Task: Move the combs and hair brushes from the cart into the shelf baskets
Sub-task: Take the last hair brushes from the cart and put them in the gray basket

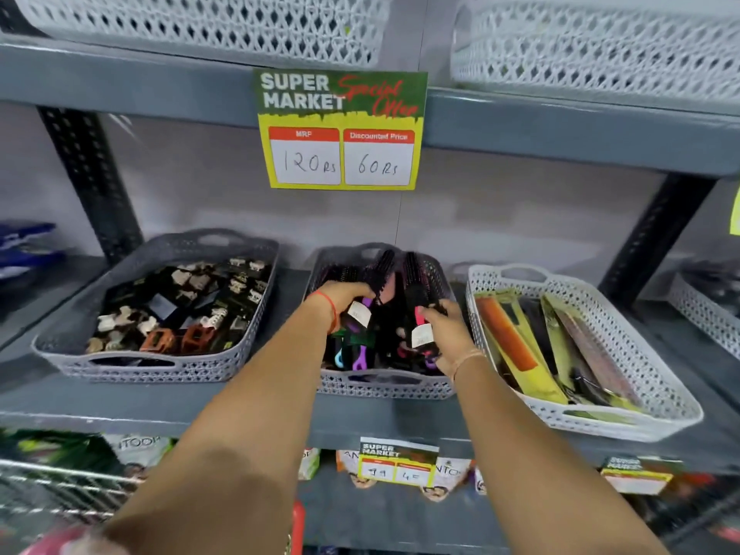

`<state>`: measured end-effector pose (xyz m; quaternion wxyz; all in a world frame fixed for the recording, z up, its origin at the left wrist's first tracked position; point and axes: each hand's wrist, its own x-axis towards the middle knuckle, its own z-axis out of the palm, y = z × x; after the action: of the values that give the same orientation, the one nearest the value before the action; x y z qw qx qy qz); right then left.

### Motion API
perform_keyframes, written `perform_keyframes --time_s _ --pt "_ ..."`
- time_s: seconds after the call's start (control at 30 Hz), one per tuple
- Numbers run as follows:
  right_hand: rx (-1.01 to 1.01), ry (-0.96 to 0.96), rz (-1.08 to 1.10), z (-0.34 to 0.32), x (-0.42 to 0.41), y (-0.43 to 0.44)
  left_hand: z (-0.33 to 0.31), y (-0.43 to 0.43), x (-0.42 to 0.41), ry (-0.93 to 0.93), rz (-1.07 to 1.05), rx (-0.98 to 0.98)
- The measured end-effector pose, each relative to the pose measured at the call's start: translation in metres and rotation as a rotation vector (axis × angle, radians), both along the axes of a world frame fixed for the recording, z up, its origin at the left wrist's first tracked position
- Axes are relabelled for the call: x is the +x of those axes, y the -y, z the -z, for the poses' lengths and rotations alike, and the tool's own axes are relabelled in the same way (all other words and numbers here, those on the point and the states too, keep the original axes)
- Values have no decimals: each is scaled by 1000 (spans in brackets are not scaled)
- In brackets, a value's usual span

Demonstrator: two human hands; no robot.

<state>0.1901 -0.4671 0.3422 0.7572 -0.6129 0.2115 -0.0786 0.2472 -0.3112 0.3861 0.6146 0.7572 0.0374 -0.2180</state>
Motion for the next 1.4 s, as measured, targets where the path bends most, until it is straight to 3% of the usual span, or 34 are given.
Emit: perform_keyframes --time_s 0.07,0.17,0.37,0.43,0.53,0.7,0.8,0.97,1.27,1.4 --pt "210 67 -34 -2 -2 4 -4 3 -2 -13 19 -89" --pt "360 68 -85 -7 -3 8 -5 6 -3 -86 12 -242" --pt "376 163 -174 -18 -9 1 3 11 -11 -215 45 -442" --pt "183 185 -150 -20 -10 -3 1 12 -10 -134 47 -367" --pt "-276 155 -23 -19 -5 -4 4 14 -1 99 28 -197" --pt "-590 -47 -82 -4 -3 -7 39 18 1 223 191 258" --pt "-796 -78 -73 1 -1 -8 41 19 -9 323 136 336" --pt "-865 -190 -89 4 3 -3 39 21 -17 345 72 367" --pt "-910 -198 -47 6 5 0 49 15 -10 364 144 422" --pt "-978 -153 -8 0 -4 -5 51 16 -12 355 83 398"
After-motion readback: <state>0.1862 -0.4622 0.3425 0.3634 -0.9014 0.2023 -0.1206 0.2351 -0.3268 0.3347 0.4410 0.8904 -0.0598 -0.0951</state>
